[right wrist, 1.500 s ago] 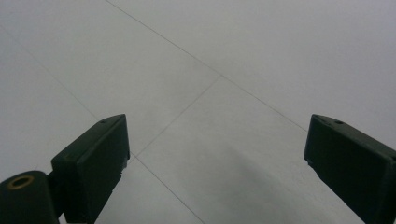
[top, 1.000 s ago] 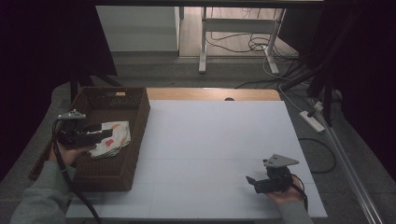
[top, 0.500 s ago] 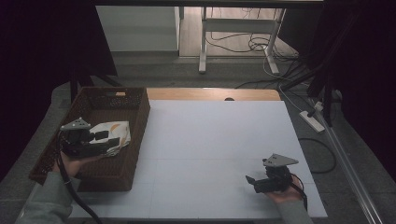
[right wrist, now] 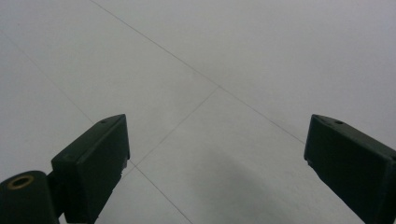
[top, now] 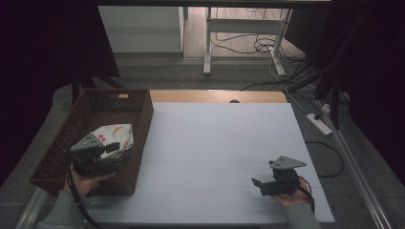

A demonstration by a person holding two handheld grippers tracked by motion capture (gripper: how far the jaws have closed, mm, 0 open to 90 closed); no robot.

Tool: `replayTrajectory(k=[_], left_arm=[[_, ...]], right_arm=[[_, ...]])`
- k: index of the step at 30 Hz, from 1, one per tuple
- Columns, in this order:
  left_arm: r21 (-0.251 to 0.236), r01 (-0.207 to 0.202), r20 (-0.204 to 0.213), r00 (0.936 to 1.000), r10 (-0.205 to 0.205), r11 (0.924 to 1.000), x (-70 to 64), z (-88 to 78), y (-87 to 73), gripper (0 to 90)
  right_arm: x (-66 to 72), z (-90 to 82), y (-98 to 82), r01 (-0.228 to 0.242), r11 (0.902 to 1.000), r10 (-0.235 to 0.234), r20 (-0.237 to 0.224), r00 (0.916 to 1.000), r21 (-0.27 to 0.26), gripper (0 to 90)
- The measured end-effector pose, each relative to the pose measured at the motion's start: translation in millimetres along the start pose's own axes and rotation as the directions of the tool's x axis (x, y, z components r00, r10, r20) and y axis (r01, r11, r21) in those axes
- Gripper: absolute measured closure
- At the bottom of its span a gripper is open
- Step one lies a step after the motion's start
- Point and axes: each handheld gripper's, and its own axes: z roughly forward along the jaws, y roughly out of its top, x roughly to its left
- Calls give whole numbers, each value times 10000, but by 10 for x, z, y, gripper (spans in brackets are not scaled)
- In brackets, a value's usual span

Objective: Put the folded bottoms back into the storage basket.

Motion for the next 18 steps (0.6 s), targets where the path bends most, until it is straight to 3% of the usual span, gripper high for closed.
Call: replayTrajectory(k=[5,9,18], left_arm=[[153,-310,-136,9994,312,9994,-134,55,-68,299],[88,-333,-128,9994,334,9994,-188,59,-129,292],[-95,-383,14,9993,383,9992,-216,37,-186,286]], right_arm=[[-21,-33,3,-75,9998,76,15,10000,-166,71],[-40,-61,0,-134,9994,136,67,9999,-312,71],[-69,-110,9,-179,9981,188,148,9997,-593,73]])
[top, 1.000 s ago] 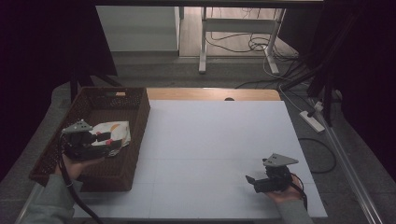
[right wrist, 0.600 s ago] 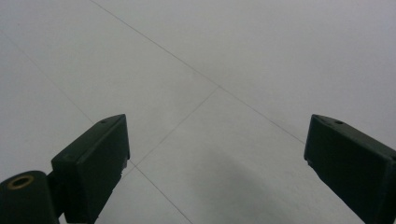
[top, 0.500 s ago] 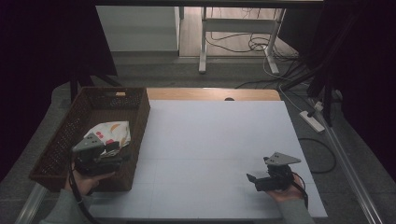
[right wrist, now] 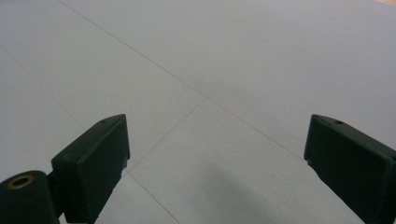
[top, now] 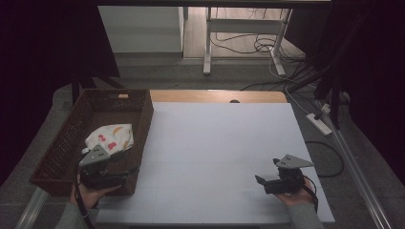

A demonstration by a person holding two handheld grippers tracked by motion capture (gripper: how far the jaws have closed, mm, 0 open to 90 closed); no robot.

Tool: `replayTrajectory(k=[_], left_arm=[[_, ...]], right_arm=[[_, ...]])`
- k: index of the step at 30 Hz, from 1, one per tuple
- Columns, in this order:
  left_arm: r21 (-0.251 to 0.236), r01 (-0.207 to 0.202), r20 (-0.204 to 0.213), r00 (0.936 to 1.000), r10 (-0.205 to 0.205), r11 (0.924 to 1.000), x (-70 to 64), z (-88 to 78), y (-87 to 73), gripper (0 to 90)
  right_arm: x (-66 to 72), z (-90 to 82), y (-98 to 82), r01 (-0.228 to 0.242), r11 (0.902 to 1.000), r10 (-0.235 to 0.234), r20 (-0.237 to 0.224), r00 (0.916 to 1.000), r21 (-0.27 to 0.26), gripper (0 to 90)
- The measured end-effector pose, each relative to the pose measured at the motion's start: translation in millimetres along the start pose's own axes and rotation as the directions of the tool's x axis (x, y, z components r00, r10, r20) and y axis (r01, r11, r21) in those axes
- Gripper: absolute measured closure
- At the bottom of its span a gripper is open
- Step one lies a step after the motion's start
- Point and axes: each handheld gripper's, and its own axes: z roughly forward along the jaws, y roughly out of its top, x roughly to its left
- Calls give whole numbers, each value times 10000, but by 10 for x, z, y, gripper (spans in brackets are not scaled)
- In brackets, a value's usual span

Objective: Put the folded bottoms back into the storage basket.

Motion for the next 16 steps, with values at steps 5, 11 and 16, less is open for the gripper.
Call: replayTrajectory(k=[5,11,16], left_arm=[[-82,113,-3,9999,-113,9999,20,-23,-23,286],[-120,98,36,9999,-97,9999,11,-26,-22,286],[-91,63,81,9999,-62,9999,7,-20,-31,284]], right_arm=[[4,-19,5,-4,9999,4,-18,10000,-104,79],[17,-20,10,80,9999,-81,-31,10000,-111,79],[20,-21,10,74,9999,-75,-68,9999,-153,79]])
